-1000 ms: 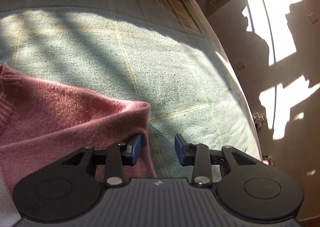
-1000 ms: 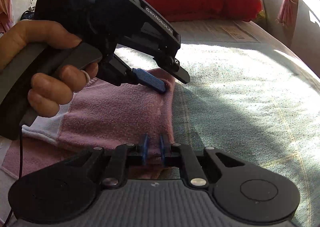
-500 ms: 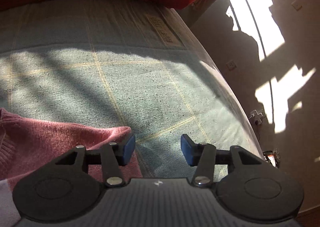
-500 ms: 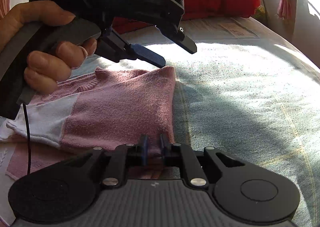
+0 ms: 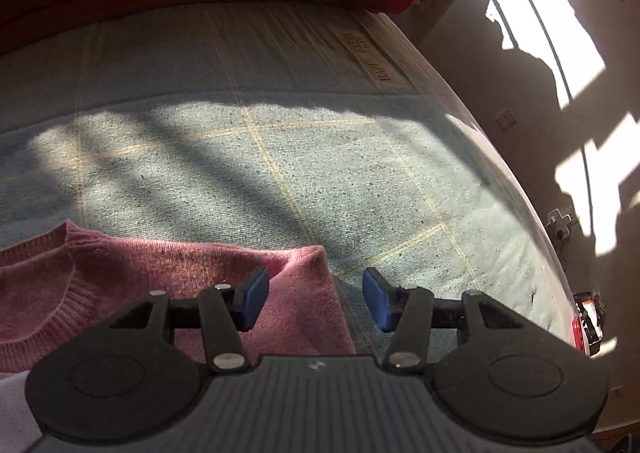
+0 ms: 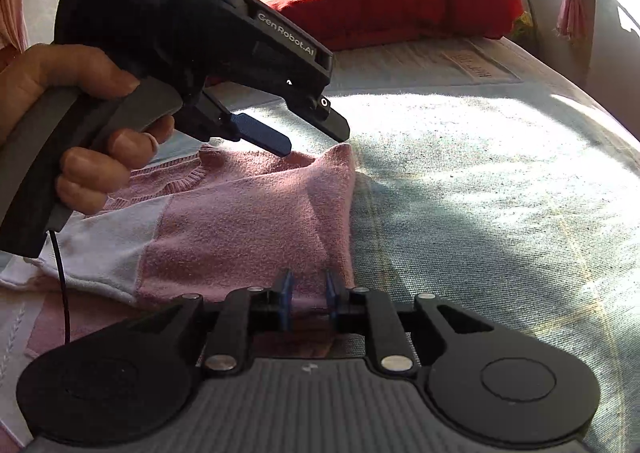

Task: Fold clothes
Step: 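Raise both open tools off the sweater side edge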

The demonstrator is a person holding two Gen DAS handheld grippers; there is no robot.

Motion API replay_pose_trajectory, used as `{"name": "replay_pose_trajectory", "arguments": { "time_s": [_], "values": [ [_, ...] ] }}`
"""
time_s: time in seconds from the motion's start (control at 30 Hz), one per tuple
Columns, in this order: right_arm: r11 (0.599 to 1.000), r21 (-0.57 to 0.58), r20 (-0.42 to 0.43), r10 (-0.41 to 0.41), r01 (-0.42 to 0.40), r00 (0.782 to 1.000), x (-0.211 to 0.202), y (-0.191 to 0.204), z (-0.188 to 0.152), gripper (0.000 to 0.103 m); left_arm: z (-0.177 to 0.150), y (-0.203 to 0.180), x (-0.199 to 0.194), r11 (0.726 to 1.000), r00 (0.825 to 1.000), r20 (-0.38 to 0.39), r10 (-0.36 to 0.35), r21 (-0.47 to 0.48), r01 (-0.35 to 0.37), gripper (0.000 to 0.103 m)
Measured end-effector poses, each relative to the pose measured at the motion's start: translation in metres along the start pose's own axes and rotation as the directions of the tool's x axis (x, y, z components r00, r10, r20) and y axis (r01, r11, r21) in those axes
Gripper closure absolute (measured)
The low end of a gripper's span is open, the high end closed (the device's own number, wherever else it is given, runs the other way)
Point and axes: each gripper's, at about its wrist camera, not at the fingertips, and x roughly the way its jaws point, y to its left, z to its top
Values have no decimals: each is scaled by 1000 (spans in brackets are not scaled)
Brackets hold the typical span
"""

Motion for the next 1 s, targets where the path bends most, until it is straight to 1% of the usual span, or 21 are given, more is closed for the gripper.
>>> {"name": "replay_pose_trajectory", "arguments": {
  "time_s": [0.07,0.17,0.27,0.4,0.57,0.63,0.7,0.8,0.9,1.0],
  "values": [
    [1000,13,10,3,-3,1000,-11,2,2,82,-1,5,-29,1000,1000,9,18,-1,-18,49],
    [1000,15,8,14,-14,1000,-21,10,5,82,-11,19,-62,998,998,-6,56,-37,-56,46],
    [1000,-1,4,25,-25,1000,-18,28,6,81,-31,36,-74,995,998,-47,41,-89,-45,46],
    [998,-34,11,47,-47,999,-3,55,13,81,-55,61,-66,988,996,-75,43,-144,-54,46],
    [994,-103,-5,46,-46,999,34,83,21,81,-62,101,-50,964,998,-60,15,-266,-30,46],
    [993,-111,-18,46,-48,999,47,87,19,81,-64,112,-41,958,998,-65,-4,-287,-15,46],
    [993,-110,-38,37,-41,999,55,86,11,81,-67,116,-36,957,999,-52,-4,-290,-12,46],
    [995,-98,-55,30,-36,998,50,80,1,81,-67,117,-33,959,1000,-31,3,-282,-11,46],
    [995,-93,-65,22,-28,998,41,77,-6,80,-64,118,-30,959,999,-31,12,-284,-20,45],
    [995,-100,-64,6,-13,998,28,80,-2,80,-64,112,-39,957,999,-31,35,-287,-43,45]
  ]
}}
